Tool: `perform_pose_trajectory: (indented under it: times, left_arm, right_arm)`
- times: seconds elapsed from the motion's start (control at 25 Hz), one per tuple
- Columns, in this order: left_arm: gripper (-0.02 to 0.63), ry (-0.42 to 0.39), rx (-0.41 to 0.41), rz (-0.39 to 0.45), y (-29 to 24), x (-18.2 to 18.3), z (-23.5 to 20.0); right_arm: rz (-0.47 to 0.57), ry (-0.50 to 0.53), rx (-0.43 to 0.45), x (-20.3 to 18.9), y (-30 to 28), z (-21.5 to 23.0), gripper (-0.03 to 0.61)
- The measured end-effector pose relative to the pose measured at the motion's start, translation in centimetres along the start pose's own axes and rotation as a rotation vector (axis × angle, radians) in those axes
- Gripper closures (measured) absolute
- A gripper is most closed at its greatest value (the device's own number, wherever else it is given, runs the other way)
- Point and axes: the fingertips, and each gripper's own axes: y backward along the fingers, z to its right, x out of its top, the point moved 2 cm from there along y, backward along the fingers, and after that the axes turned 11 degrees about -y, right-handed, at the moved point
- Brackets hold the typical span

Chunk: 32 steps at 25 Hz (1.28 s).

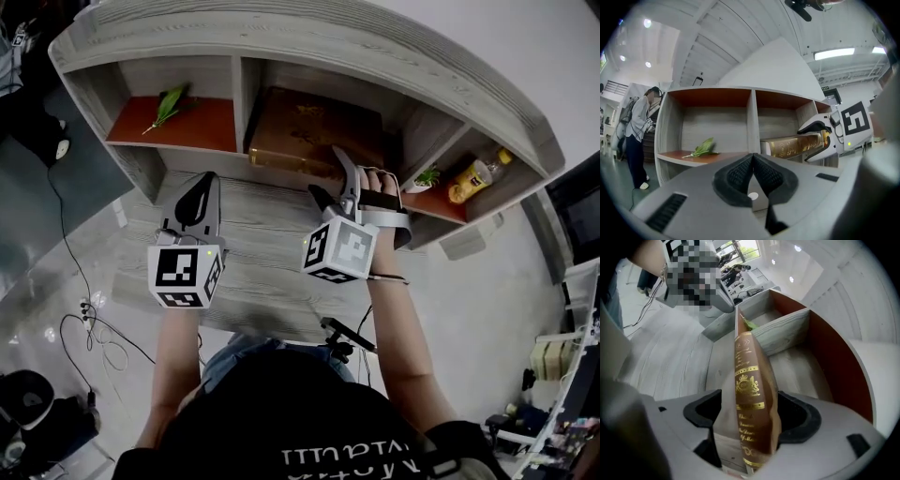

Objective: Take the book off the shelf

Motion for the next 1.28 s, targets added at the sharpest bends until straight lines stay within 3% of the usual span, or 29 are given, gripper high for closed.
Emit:
perform_pose_trajectory:
  times: [0.24,0.44,0.68,1.0,1.08,1.28]
  left_arm:
    - [0.603,0.012,-0.028,0.021,-0.6,0.1,-0.4]
    - [0.603,0.023,-0.059,0.036,-1.2,0.1,-0.4]
    - [0.603,0.041,-0.089,0.051,-1.8,-0.1,-0.4]
    - [0.603,0.058,-0.117,0.056,-1.5,-0.6,-0.3]
    - [0.603,0.062,-0.123,0.056,-1.4,-0.7,-0.3]
    - [0.603,0.066,-0.150,0.060,-0.9,-1.0,-0.2]
  right_arm:
    - [-0.104,0.045,0.031,0.6,-1.8,0.4,0.196]
    - [-0.160,0.048,0.005,0.5,-3.3,0.4,0.205]
    - [-0.151,0.064,-0.070,0.6,-3.4,0.6,0.253]
    - [-0.159,0.073,-0.108,0.6,-2.6,0.2,0.257]
    - [-0.155,0.075,-0.125,0.6,-2.2,0.1,0.298]
    - [-0.155,0.063,-0.165,0.7,-1.2,-0.2,0.299]
